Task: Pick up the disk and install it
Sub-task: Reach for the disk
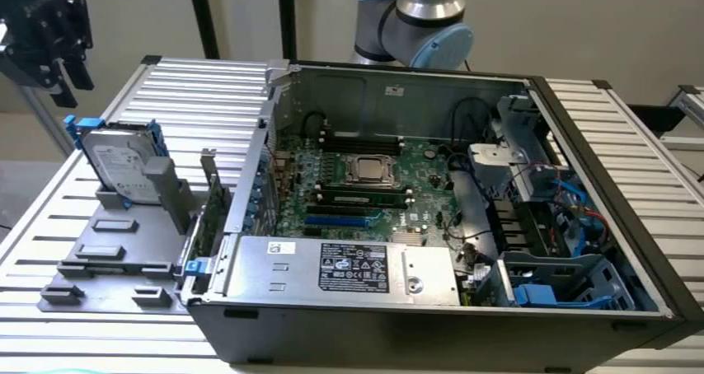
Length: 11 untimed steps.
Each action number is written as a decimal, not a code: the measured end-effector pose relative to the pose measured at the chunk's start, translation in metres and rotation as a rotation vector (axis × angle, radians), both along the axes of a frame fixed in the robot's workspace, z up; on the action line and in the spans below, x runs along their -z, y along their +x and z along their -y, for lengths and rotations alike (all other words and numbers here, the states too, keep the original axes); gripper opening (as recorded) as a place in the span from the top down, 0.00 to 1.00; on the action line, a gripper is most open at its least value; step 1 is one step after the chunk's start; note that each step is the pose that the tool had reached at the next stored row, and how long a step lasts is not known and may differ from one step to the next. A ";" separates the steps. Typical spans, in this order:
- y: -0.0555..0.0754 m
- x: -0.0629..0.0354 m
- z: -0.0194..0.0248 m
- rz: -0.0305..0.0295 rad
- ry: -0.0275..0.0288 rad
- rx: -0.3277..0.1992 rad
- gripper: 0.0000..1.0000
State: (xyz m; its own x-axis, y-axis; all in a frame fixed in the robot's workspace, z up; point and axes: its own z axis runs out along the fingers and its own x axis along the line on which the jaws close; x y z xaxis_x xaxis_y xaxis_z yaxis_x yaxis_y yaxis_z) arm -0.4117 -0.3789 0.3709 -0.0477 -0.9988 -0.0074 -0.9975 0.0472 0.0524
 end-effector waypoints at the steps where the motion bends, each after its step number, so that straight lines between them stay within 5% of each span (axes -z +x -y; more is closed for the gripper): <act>1: 0.000 0.0001 0.0000 0.0000 0.0000 0.000 0.53; 5: 0.000 0.0020 0.0000 0.0000 0.0000 -0.003 0.40; 11: -0.001 0.0119 0.0000 0.0009 0.0001 -0.013 0.40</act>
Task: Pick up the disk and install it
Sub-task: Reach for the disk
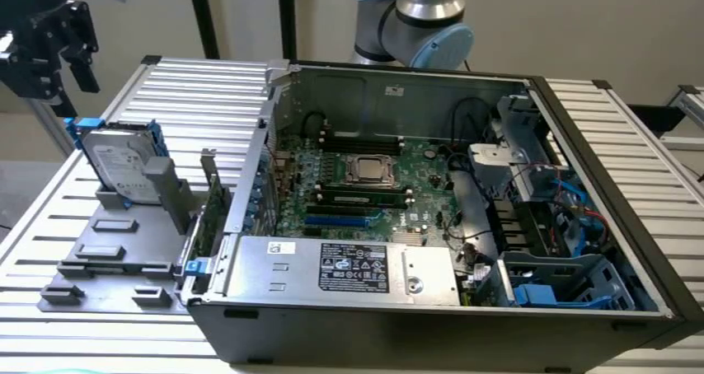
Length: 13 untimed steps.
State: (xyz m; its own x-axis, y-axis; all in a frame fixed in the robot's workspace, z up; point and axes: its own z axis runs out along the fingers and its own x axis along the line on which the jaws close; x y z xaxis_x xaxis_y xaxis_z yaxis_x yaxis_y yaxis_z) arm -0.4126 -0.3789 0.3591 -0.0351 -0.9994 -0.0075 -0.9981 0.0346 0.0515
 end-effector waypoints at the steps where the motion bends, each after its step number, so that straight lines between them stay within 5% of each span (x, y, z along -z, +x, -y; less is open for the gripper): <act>1: 0.000 0.0018 0.0000 0.0001 0.0000 -0.001 0.40; 13: -0.004 0.0236 -0.0016 0.0056 -0.0001 -0.027 0.40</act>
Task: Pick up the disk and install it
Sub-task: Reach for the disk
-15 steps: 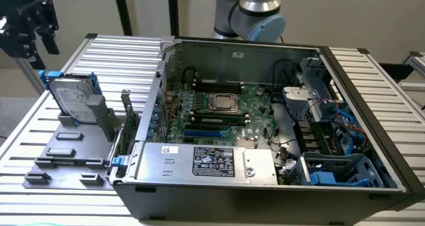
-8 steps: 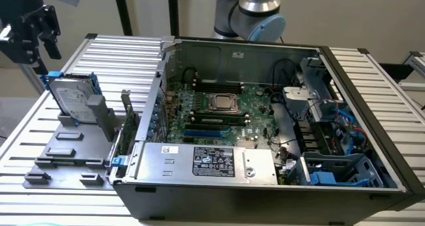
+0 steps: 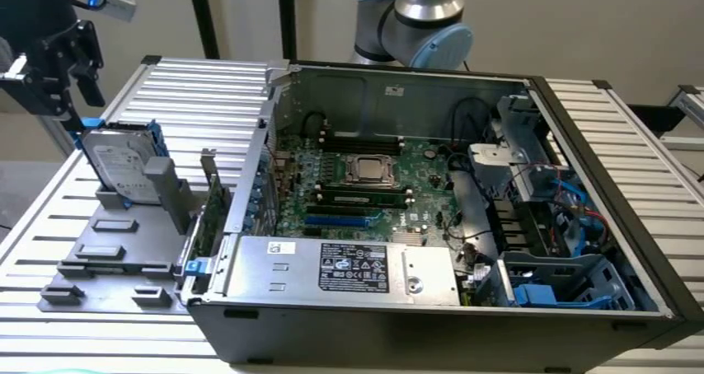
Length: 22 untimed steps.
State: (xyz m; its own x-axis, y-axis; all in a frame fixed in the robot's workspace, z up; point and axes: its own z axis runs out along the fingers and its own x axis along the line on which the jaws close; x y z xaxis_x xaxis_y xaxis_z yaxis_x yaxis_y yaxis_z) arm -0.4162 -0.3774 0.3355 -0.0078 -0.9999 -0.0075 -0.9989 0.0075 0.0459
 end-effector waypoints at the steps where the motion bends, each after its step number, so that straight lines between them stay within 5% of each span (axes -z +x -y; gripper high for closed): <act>1: 0.000 0.0018 -0.0002 0.0013 0.0000 -0.001 0.40; 14: -0.006 0.0255 -0.0018 0.0205 -0.0001 -0.006 0.40; 22: -0.007 0.0386 -0.0019 0.0223 -0.0087 -0.007 0.40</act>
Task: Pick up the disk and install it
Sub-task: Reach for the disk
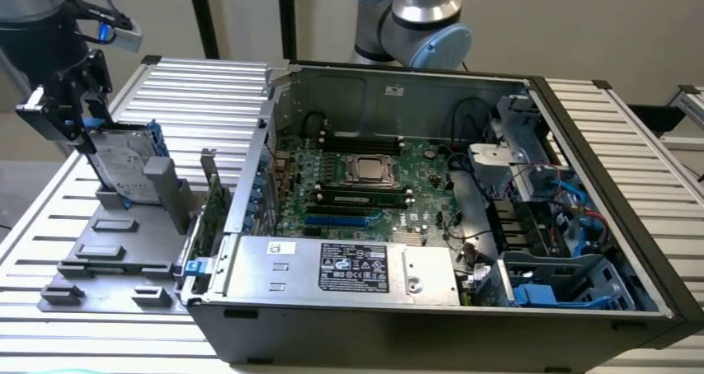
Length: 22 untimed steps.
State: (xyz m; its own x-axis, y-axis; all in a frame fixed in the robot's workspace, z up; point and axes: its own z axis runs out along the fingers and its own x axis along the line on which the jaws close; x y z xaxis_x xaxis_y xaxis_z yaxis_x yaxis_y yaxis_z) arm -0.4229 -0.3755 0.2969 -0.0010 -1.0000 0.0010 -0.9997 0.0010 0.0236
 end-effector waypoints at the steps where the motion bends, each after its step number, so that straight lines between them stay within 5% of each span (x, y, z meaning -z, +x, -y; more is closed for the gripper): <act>1: 0.000 0.0011 0.0000 0.0000 -0.0025 -0.001 0.40; 7: 0.000 0.0049 -0.0004 0.0043 -0.0178 -0.004 0.40; 10: 0.000 0.0057 -0.0008 0.0116 -0.0194 -0.006 0.40; 22: 0.000 0.0027 -0.0010 0.0121 -0.0194 -0.007 0.40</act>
State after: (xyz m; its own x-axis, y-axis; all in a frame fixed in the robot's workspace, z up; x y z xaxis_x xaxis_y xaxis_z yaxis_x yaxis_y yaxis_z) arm -0.4233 -0.3745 0.2942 0.0064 -0.9998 0.0205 -0.9999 -0.0062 0.0116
